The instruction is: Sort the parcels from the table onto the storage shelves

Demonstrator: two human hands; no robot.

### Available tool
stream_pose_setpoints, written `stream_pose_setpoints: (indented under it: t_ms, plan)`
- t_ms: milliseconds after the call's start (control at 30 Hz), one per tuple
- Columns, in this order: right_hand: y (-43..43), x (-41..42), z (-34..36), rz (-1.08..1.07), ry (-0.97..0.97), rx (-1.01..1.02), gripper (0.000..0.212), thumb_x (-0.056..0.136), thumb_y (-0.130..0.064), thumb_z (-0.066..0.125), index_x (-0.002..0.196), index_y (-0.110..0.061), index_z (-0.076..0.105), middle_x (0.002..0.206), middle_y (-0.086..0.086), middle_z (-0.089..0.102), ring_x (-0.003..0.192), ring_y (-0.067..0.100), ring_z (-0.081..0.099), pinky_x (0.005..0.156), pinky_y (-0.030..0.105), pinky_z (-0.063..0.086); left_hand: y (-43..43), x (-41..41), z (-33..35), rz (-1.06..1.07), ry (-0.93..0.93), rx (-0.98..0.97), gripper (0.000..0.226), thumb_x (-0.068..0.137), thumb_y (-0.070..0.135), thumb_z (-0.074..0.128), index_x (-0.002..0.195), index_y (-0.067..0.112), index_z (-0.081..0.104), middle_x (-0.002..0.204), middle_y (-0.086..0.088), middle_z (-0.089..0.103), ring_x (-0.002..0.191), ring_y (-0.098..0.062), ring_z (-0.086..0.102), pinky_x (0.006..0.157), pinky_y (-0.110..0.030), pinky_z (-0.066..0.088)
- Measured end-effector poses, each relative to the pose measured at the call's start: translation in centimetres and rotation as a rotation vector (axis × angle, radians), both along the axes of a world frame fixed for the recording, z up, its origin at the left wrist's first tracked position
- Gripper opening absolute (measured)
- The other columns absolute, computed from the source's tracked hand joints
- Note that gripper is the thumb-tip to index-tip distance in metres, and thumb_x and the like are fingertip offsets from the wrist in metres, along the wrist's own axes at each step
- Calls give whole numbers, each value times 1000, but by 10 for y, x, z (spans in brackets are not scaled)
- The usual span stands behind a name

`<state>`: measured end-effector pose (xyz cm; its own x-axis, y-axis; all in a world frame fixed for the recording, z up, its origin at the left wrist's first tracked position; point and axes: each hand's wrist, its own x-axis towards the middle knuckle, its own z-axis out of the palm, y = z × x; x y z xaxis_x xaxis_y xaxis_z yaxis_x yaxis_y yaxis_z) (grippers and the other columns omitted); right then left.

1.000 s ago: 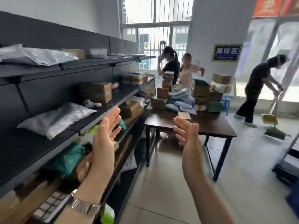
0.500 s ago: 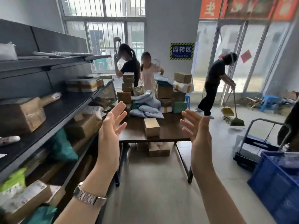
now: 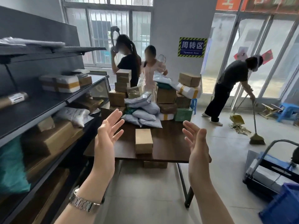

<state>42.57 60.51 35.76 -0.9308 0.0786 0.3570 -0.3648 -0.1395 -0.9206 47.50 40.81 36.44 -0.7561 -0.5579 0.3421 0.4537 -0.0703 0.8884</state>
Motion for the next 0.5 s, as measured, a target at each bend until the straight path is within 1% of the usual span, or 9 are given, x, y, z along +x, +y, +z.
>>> stream_pose_setpoints:
  t_ms: [133, 233, 300, 400, 500]
  plan:
    - [-4, -70, -17, 36, -52, 2, 51, 93, -60, 20, 115, -40, 61, 133, -9, 65, 131, 15, 58, 117, 41, 38, -5, -64, -21, 59, -69, 44, 45, 93, 46, 29, 121, 44, 65, 136, 15, 67, 120, -7, 67, 101, -32, 49]
    - [-17, -122, -34, 47, -94, 22, 49, 95, -57, 21, 114, -39, 63, 129, -12, 66, 128, 14, 60, 116, 42, 41, -18, -110, -42, 93, -118, 71, 46, 91, 48, 31, 121, 43, 64, 139, 11, 66, 122, -10, 66, 103, -34, 48]
    - [-29, -159, -45, 55, -118, 35, 48, 96, -55, 21, 113, -40, 62, 128, -14, 66, 127, 12, 61, 116, 42, 41, -31, -144, -56, 108, -145, 84, 46, 92, 48, 30, 121, 44, 65, 138, 11, 66, 122, -9, 66, 102, -34, 48]
    - [-52, -219, -61, 68, -127, 61, 47, 100, -54, 20, 114, -39, 62, 129, -9, 66, 128, 15, 60, 116, 45, 41, -55, -204, -75, 140, -170, 88, 46, 94, 45, 29, 120, 46, 67, 133, 15, 69, 120, -7, 67, 101, -32, 49]
    - [-74, -272, -69, 61, -126, 68, 47, 98, -53, 21, 116, -38, 61, 129, -8, 65, 128, 15, 60, 116, 44, 41, -75, -259, -85, 151, -184, 83, 44, 93, 46, 30, 118, 46, 67, 129, 17, 70, 118, -5, 68, 100, -30, 49]
